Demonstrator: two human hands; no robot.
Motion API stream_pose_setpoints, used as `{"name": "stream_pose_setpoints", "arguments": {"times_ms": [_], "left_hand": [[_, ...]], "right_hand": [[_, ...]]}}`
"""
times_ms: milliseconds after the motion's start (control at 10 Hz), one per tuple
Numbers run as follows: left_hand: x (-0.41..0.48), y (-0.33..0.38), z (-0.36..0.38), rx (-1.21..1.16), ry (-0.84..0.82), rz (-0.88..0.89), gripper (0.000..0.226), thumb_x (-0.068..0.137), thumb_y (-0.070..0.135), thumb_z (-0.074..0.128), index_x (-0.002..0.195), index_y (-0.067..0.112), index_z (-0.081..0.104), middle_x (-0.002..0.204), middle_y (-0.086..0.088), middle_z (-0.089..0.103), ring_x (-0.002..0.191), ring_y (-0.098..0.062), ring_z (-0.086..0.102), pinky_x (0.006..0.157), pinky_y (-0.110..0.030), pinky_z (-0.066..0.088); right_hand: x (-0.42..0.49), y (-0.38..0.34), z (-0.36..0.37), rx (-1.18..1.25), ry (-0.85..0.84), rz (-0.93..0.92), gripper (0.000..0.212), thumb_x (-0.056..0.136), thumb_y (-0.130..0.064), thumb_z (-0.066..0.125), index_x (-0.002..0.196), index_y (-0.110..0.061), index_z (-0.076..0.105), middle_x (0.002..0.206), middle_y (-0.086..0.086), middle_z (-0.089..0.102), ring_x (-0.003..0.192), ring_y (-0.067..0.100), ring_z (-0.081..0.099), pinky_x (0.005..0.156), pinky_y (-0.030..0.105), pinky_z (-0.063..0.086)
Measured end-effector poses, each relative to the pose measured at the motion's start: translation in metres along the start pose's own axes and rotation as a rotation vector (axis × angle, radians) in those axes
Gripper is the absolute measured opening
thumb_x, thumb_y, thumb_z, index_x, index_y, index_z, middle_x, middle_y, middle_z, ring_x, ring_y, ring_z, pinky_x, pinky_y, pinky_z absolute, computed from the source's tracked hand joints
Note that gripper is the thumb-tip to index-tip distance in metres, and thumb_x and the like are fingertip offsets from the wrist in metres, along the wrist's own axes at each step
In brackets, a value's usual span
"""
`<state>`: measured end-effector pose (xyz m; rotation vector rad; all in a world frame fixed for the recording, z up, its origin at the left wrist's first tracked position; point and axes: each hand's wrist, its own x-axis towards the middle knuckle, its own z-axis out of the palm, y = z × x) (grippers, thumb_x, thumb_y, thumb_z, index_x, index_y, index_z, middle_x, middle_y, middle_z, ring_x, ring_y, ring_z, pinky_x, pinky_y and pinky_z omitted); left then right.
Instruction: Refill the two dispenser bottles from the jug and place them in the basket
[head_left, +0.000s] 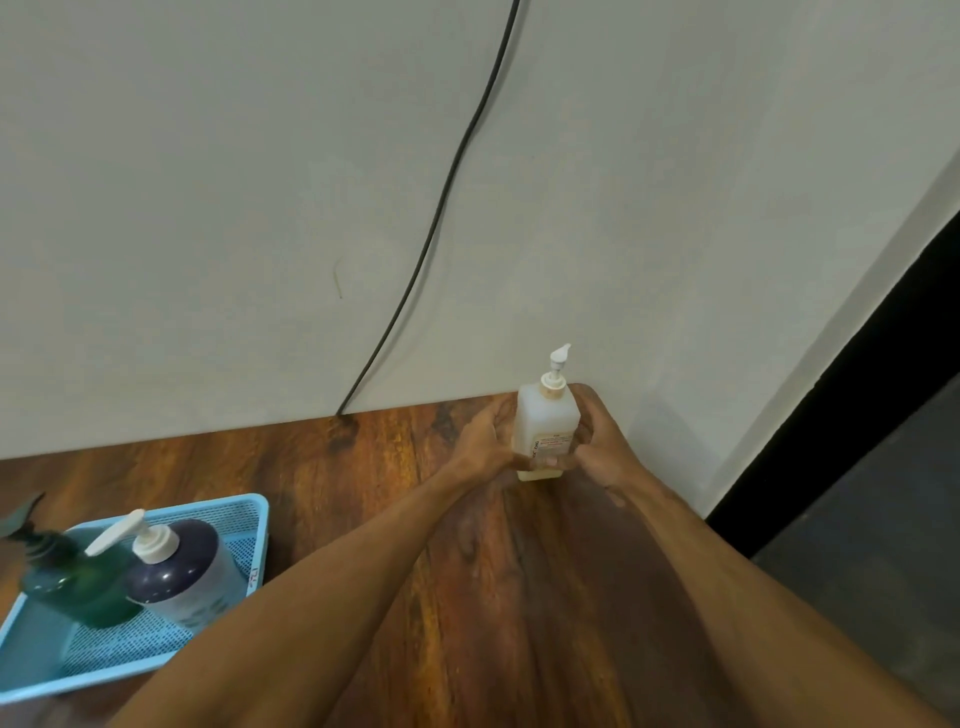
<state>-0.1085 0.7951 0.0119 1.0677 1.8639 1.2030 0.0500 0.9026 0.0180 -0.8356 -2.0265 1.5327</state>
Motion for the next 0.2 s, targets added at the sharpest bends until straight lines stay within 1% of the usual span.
{"name": "stream_pose_setpoints", "arguments": {"times_ms": [100,200], "left_hand": [[-0.026,0.016,-0.017,0.005,0.037,-0.02,0.105,0.062,0.005,0.091,0.151,0.017,0.036,0.148,-0.002,0.049,0.132,-0.021,0.049,0.109,-0.042,0.046],[-0.063,0.039,-0.037,-0.045,0.124,-0.038,0.09,0.067,0.007,0.088,0.145,0.019,0.045,0.138,-0.003,0.057,0.116,-0.019,0.06,0.097,-0.041,0.055]], "right_hand": [[-0.021,-0.017,-0.002,0.044,0.028,0.041,0.092,0.066,0.021,0.076,0.132,-0.039,0.053,0.129,-0.025,0.062,0.121,-0.002,0.059,0.091,0.036,0.06],[-0.052,-0.048,0.01,0.1,0.274,0.099,0.087,0.074,0.012,0.078,0.144,-0.03,0.05,0.133,-0.02,0.06,0.119,0.0,0.058,0.093,0.025,0.054]]}}
